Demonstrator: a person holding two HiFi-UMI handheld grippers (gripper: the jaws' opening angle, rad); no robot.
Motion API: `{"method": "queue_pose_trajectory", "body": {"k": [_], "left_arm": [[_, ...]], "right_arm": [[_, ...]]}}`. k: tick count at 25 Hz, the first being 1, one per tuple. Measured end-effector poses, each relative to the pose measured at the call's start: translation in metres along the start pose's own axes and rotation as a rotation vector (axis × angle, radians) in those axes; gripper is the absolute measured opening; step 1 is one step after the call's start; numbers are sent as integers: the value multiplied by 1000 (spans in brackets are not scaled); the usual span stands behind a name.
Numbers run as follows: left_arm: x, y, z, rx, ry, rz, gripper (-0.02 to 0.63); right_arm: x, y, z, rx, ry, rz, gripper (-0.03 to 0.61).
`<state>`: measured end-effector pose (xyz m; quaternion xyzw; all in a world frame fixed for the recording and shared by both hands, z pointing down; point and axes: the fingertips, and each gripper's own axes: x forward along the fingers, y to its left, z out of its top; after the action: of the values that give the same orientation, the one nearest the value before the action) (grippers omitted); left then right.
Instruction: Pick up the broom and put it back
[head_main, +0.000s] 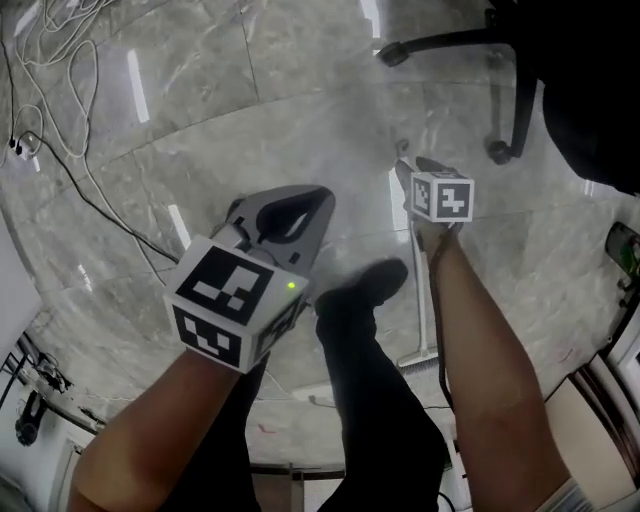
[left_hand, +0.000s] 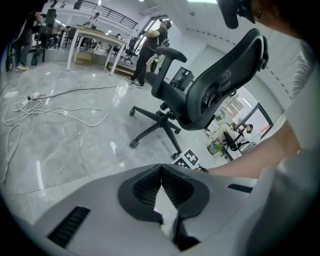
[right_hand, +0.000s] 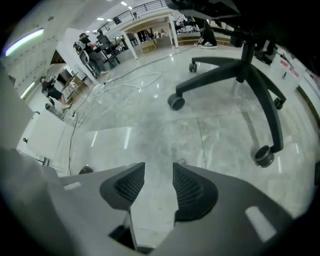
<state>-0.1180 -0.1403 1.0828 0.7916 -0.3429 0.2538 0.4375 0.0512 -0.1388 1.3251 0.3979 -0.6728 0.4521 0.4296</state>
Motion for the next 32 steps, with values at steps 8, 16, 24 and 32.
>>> {"method": "queue_pose_trajectory", "body": {"k": [8,16,24,32], "left_arm": [[80,61,-30,26,49,-34,8],[115,93,-31,33,47,-25,8],[68,52,7,42,3,-24,8],[-49,-72,129,122,-121,-53,8]], "right_arm": [[101,-47,-44,-112,112,-67,150],[127,-71,-51,-117,90,-116,84],[40,-28,-16,-128,-12,-83,84],[-214,51,50,-203,-241,-37,83]]}}
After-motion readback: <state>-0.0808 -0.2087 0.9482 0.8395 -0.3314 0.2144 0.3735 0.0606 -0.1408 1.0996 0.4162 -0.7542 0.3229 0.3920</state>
